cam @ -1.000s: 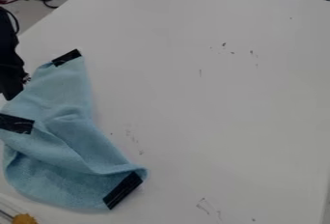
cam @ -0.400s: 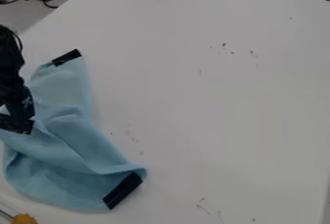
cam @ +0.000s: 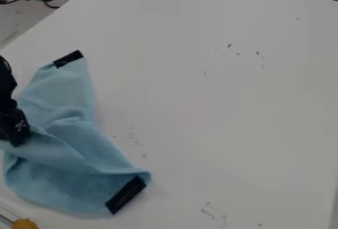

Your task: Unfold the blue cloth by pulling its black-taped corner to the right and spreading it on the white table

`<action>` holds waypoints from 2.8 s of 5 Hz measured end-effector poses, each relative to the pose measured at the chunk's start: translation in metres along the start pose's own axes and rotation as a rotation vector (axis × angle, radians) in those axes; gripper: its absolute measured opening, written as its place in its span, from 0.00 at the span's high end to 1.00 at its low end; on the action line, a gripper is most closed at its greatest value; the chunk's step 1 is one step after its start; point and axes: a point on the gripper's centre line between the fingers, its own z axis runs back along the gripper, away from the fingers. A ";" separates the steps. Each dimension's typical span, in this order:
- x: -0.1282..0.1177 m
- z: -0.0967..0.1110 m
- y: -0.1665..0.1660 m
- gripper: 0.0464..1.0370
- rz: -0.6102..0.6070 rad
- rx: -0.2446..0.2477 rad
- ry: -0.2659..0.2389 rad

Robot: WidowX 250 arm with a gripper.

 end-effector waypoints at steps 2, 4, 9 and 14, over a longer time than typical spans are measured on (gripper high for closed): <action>-0.002 -0.012 0.004 0.09 0.006 -0.032 0.019; 0.001 -0.016 0.004 0.48 0.009 -0.036 0.035; 0.092 0.075 -0.040 0.87 -0.011 0.174 -0.030; 0.214 -0.011 -0.168 0.83 -0.353 -0.041 -0.085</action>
